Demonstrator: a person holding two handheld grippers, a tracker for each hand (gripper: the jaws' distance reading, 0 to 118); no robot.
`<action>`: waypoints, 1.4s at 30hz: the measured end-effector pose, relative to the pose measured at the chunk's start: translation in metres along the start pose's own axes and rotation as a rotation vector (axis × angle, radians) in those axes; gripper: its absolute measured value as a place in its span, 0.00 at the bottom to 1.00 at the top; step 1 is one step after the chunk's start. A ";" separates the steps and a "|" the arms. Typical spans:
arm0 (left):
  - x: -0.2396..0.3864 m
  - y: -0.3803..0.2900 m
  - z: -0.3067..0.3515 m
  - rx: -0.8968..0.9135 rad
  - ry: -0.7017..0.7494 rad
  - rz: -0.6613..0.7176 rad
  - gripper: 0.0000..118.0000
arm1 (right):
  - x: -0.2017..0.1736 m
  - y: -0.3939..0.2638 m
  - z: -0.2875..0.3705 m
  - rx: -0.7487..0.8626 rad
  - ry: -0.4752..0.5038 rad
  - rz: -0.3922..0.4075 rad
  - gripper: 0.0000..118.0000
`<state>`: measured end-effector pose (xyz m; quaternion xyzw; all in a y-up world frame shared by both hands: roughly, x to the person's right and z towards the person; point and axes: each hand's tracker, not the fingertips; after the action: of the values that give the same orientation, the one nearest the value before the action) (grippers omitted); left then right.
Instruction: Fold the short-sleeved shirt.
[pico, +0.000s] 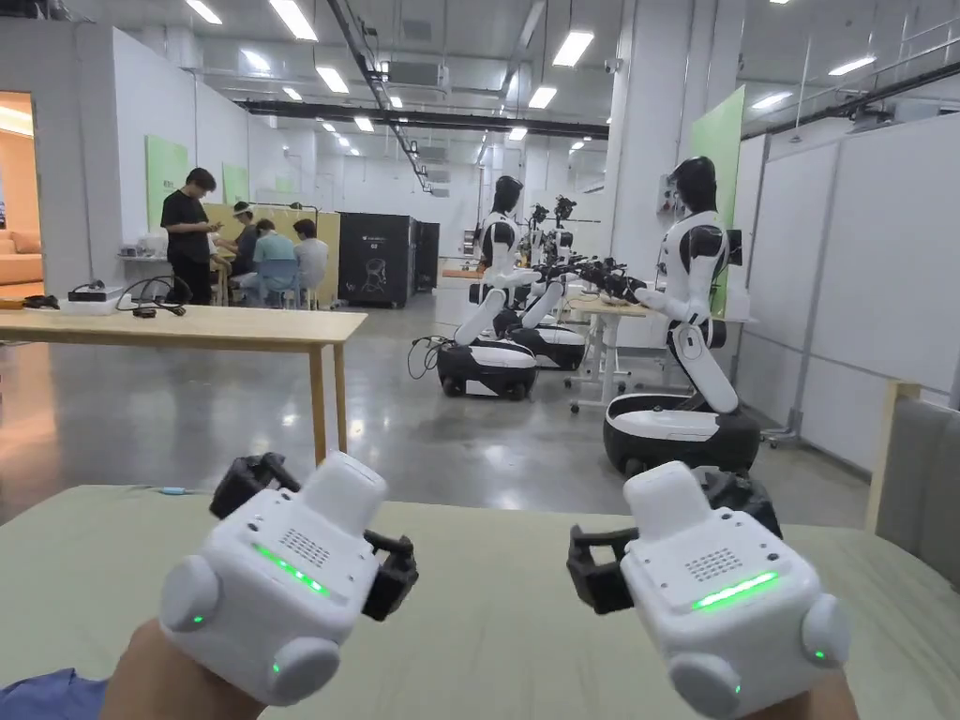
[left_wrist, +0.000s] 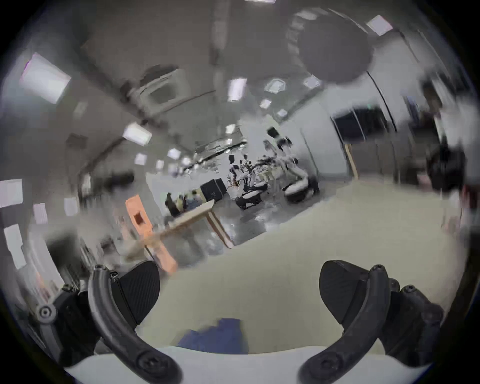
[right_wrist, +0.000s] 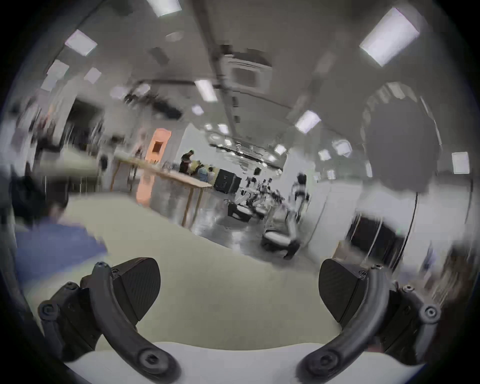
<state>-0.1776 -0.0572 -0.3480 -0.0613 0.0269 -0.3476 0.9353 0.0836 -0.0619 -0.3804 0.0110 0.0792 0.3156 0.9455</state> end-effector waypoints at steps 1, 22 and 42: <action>0.009 -0.001 -0.001 0.004 0.002 -0.143 1.00 | -0.010 -0.002 0.000 0.005 -0.008 0.148 1.00; -0.035 -0.023 0.000 0.078 -0.107 0.875 1.00 | 0.045 -0.010 0.008 -0.022 0.104 -0.773 1.00; -0.023 -0.030 0.014 0.053 -0.078 0.730 0.00 | 0.024 -0.018 0.010 -0.100 0.044 -0.607 0.01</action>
<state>-0.2126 -0.0631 -0.3300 -0.0365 0.0022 0.0109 0.9993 0.1145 -0.0615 -0.3754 -0.0665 0.0835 0.0226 0.9940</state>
